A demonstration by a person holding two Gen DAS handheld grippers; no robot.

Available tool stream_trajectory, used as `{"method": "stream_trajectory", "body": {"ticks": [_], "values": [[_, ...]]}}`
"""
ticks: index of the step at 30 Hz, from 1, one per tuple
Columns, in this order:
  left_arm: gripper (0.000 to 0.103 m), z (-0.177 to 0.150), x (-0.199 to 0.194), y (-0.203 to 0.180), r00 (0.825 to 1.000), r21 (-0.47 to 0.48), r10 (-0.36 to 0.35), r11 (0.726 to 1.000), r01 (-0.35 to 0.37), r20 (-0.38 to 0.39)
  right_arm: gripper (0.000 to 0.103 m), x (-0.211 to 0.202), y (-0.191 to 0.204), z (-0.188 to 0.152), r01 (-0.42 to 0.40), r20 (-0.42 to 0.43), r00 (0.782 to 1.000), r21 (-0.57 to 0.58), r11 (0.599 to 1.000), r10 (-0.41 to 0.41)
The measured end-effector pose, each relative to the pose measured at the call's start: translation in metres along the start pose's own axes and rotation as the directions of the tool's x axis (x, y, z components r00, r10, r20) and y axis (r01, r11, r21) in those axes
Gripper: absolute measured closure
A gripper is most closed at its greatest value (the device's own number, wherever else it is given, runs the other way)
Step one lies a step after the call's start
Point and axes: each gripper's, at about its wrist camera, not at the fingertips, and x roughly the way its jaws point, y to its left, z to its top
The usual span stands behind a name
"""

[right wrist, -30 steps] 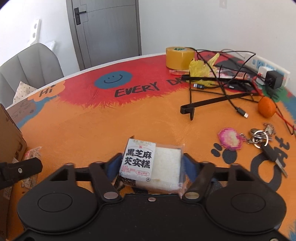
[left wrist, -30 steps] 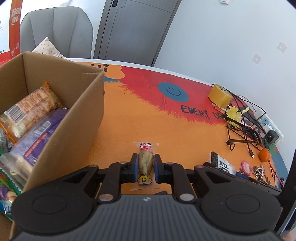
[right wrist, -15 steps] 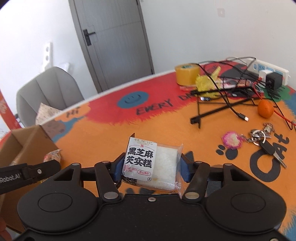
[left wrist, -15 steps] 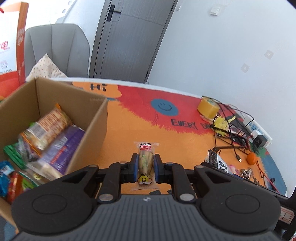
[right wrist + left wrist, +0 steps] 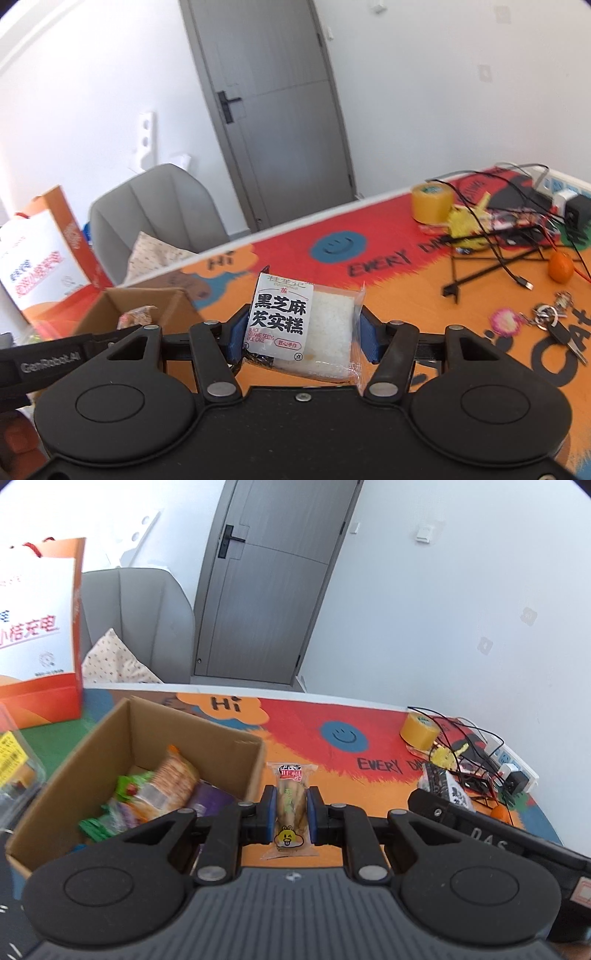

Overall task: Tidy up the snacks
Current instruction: 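Lift and carry both held snacks over the cardboard box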

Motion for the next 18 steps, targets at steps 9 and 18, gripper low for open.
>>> {"method": "stream_trajectory", "body": {"ticks": [9, 18], "values": [[0.087, 0.006, -0.017, 0.036, 0.999, -0.028, 0.039, 0.999, -0.039, 0.019, 0.045, -0.004, 0.037, 0.005, -0.066, 0.014, 0.998, -0.038, 0.997, 0.066], [0.087, 0.015, -0.023, 0.080, 0.995, -0.074, 0.093, 0.993, -0.091, 0.028, 0.045, 0.006, 0.074, 0.002, -0.125, -0.006, 0.992, -0.065, 0.990, 0.125]]}}
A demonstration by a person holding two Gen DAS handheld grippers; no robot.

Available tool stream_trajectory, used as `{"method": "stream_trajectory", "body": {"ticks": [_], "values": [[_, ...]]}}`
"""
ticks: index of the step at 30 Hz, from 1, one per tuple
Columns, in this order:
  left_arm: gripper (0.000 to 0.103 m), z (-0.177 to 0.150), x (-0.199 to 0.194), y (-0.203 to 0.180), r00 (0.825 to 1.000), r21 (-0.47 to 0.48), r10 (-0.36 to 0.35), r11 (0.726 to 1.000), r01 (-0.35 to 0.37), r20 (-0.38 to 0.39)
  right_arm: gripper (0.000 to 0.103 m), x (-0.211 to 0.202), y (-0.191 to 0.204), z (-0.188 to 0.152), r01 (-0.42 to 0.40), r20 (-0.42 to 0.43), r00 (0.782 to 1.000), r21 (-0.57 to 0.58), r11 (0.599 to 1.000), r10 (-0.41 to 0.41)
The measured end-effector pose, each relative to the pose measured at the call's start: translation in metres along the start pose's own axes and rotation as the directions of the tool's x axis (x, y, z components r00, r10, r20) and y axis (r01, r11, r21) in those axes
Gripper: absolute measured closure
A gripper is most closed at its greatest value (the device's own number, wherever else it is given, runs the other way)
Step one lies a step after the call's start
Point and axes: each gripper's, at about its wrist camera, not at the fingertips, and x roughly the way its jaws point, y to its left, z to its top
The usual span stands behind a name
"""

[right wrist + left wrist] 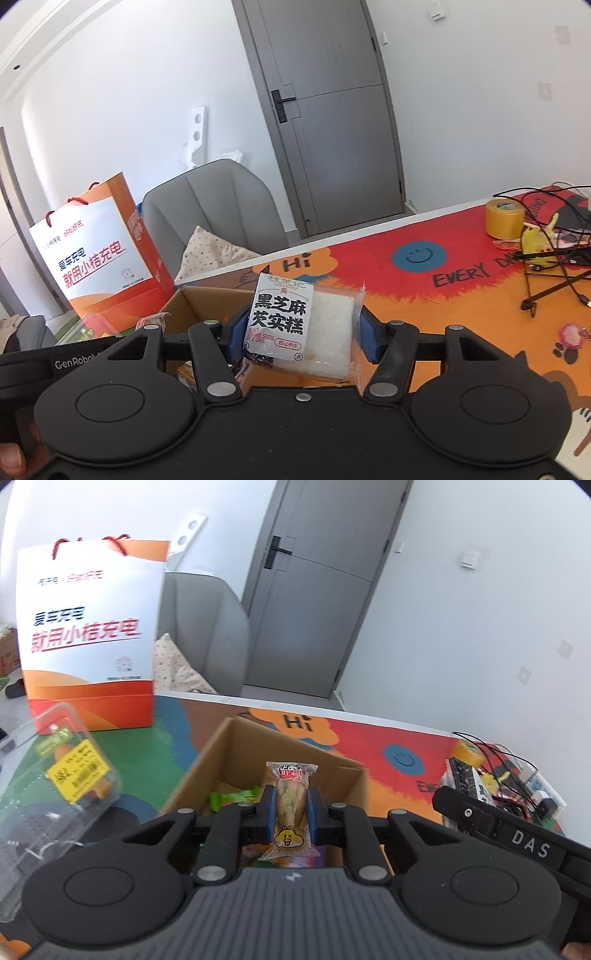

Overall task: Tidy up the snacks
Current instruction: 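Lift and carry both held snacks over the cardboard box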

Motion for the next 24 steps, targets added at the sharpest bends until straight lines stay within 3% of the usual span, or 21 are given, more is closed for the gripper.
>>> {"method": "stream_trajectory", "body": {"ticks": [14, 17, 24], "values": [[0.086, 0.014, 0.025, 0.038, 0.999, -0.036, 0.028, 0.999, -0.029, -0.017, 0.045, 0.035, 0.039, 0.000, -0.070, -0.043, 0.997, -0.029, 0.997, 0.069], [0.078, 0.018, 0.031, 0.038, 0.999, -0.009, 0.041, 0.999, -0.041, -0.003, 0.045, 0.043, 0.044, -0.001, -0.077, -0.056, 0.996, -0.033, 0.996, 0.076], [0.068, 0.018, 0.026, 0.052, 1.000, -0.051, 0.028, 0.998, -0.028, -0.003, 0.045, 0.051, 0.052, -0.003, -0.085, -0.075, 0.994, -0.038, 0.996, 0.082]]}}
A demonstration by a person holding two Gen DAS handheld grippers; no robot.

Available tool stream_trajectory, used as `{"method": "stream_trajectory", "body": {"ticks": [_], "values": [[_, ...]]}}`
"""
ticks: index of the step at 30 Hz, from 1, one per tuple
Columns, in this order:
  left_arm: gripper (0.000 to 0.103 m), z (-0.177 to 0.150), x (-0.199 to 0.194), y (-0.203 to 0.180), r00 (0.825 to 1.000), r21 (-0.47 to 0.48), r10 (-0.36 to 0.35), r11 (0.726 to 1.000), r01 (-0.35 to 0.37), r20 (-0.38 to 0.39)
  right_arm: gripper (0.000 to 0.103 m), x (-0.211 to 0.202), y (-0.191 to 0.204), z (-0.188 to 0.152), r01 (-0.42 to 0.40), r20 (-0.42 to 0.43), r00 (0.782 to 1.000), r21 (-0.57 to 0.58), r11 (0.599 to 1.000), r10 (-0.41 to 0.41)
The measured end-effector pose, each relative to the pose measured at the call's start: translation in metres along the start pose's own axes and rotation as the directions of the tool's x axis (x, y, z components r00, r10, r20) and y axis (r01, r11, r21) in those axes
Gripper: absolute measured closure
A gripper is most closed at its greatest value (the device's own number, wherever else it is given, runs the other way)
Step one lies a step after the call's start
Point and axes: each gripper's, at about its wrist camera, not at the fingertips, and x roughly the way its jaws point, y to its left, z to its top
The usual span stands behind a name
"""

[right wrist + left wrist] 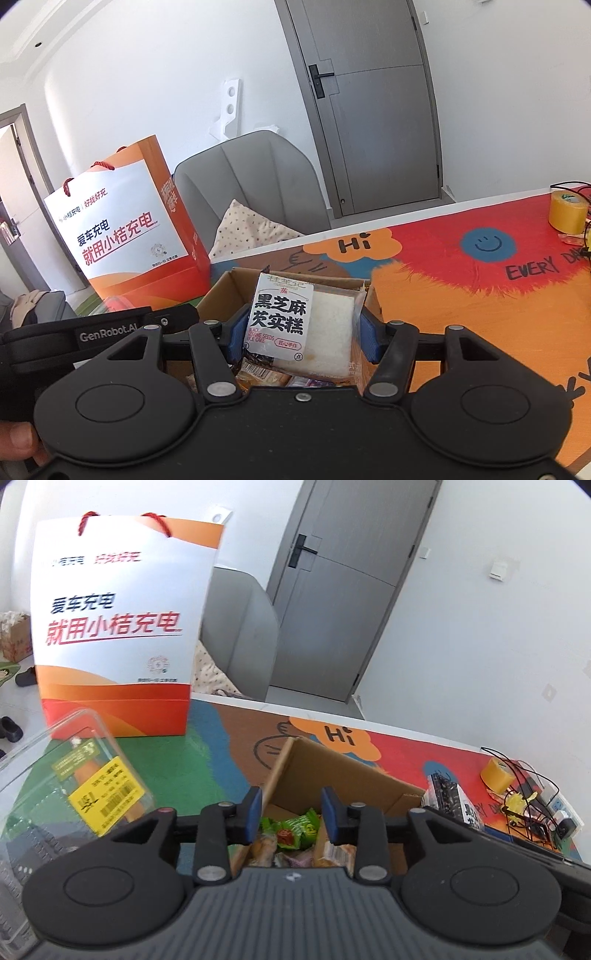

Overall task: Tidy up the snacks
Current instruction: 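Lift and carry both held snacks over the cardboard box, then open the left tool over the box while the right tool releases the black-sesame cake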

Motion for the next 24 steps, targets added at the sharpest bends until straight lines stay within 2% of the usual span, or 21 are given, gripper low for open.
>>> {"method": "stream_trajectory", "body": {"ticks": [10, 22, 24], "values": [[0.042, -0.001, -0.026, 0.017, 1.000, -0.036, -0.004, 0.999, 0.004, 0.018, 0.045, 0.003, 0.012, -0.005, -0.020, -0.031, 0.999, -0.001, 1.000, 0.020], [0.023, -0.011, -0.049, 0.039, 0.999, -0.074, 0.031, 0.997, -0.029, 0.028, 0.045, 0.002, 0.038, -0.016, -0.079, -0.081, 0.994, -0.006, 0.997, 0.078], [0.018, -0.013, -0.053, 0.046, 0.999, -0.094, 0.029, 0.995, -0.026, 0.030, 0.034, 0.004, 0.041, -0.018, -0.107, -0.111, 0.988, -0.001, 0.994, 0.106]]}}
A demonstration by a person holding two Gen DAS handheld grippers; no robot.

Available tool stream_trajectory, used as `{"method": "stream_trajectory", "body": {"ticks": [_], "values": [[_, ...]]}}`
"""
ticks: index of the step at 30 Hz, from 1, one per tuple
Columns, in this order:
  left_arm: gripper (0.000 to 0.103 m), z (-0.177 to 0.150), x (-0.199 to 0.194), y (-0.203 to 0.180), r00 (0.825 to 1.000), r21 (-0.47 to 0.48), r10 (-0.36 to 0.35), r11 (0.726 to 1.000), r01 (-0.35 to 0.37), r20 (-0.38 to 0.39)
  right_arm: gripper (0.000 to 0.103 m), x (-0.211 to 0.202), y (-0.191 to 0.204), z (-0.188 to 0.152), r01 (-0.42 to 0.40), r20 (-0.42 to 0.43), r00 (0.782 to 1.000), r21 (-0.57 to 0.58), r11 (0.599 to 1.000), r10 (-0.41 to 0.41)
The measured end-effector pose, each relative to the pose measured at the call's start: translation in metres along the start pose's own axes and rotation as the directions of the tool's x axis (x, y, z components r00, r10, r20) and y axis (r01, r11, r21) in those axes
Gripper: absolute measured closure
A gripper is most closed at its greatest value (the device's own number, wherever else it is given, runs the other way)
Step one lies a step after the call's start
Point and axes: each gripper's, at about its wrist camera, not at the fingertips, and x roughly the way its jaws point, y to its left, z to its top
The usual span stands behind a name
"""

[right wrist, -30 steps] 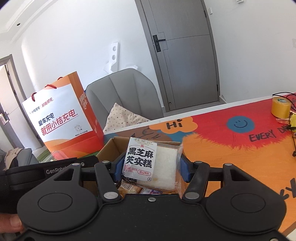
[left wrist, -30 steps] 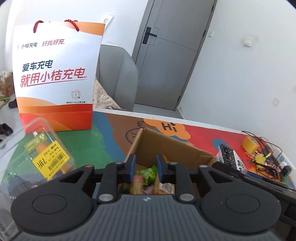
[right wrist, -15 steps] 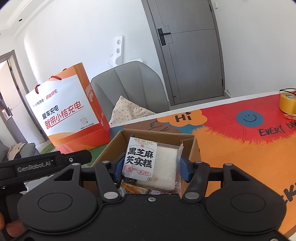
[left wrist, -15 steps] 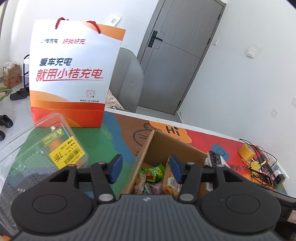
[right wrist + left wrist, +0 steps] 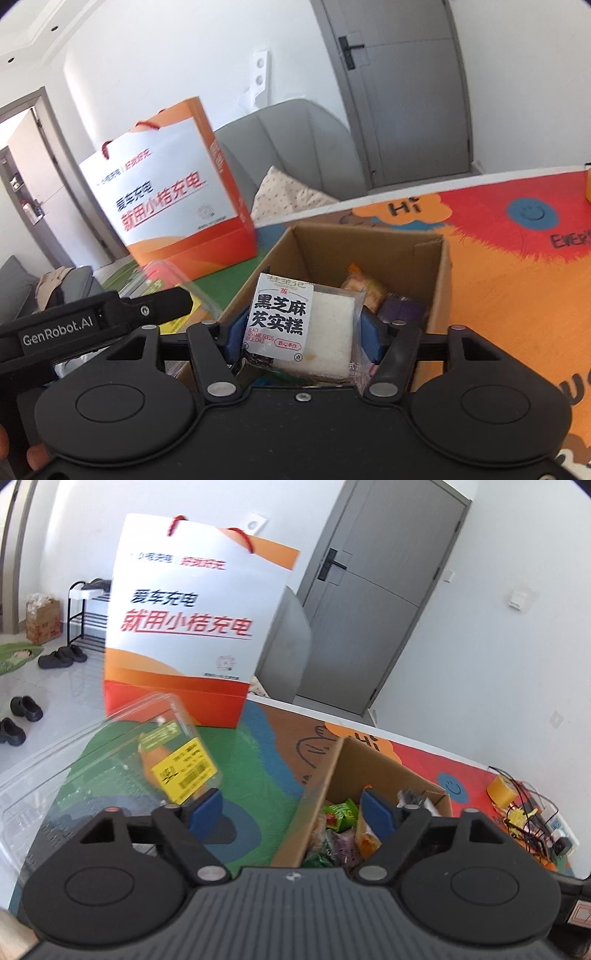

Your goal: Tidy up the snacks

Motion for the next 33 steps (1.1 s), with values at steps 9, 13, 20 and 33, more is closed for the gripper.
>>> {"method": "stream_trajectory", "body": {"ticks": [9, 13, 20, 33], "values": [[0.015, -0.011, -0.012, 0.010, 0.999, -0.005, 0.031, 1.000, -0.031, -0.015, 0.033, -0.014, -0.006, -0.006, 0.009, 0.012, 1.000, 0.034, 0.999, -0.009], [0.011, -0.017, -0.017, 0.007, 0.999, 0.013, 0.031, 0.999, -0.030, -0.020, 0.032, -0.026, -0.014, -0.010, 0.027, 0.020, 0.999, 0.046, 0.999, -0.028], [0.007, -0.026, -0.023, -0.008, 0.999, 0.059, 0.009, 0.998, -0.007, -0.037, 0.027, -0.048, -0.032, -0.018, 0.069, 0.035, 0.997, 0.079, 0.994, -0.072], [0.001, -0.044, -0.029, -0.052, 0.997, 0.157, -0.041, 0.986, 0.052, -0.072, 0.013, -0.095, -0.073, -0.033, 0.138, 0.077, 0.986, 0.140, 0.980, -0.150]]}}
